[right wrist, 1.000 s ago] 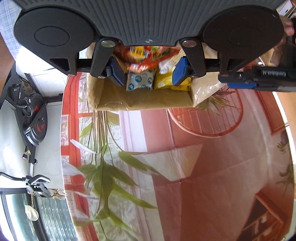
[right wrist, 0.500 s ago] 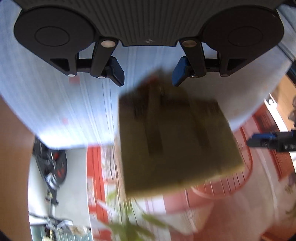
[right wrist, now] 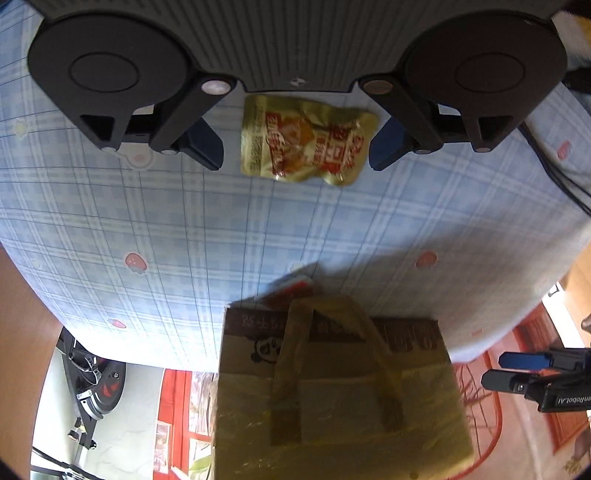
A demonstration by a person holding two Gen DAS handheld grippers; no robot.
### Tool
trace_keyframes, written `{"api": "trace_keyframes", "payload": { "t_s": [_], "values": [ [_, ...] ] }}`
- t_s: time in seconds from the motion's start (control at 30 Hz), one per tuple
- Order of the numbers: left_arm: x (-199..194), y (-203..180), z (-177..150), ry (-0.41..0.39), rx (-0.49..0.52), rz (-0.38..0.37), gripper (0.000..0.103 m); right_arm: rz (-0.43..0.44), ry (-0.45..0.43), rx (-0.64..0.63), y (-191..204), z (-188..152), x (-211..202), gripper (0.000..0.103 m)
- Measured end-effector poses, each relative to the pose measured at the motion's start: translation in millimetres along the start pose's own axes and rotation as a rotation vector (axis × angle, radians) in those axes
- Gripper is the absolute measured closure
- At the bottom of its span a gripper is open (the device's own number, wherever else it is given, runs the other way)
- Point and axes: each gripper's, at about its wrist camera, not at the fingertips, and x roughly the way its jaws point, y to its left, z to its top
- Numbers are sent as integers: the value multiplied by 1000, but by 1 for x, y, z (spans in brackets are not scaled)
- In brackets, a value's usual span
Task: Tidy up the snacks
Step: 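Withdraw both tools from the box toward the gold snack bags, then grasp a silver snack bag with the left tool while the right tool grasps a gold snack bag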
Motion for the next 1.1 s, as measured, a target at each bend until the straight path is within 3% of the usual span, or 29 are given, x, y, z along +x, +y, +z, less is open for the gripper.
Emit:
{"api": "trace_keyframes", "payload": {
  "t_s": [0.27,0.77,0.83,0.97,1.1],
  "values": [
    [9,-2,-11,33,-10,-5,35,-21,74,-149,-1,-19,3,14],
    [16,-5,-14,65,-13,-1,35,39,-29,-147,4,4,36,13],
    [17,-5,-14,70,-12,-1,35,40,-49,-141,4,6,40,20],
    [20,-5,-14,78,-10,0,35,27,-92,-115,3,12,43,44],
    [26,-7,-16,91,-11,-7,35,41,-110,-76,-5,15,42,56]
  ]
}}
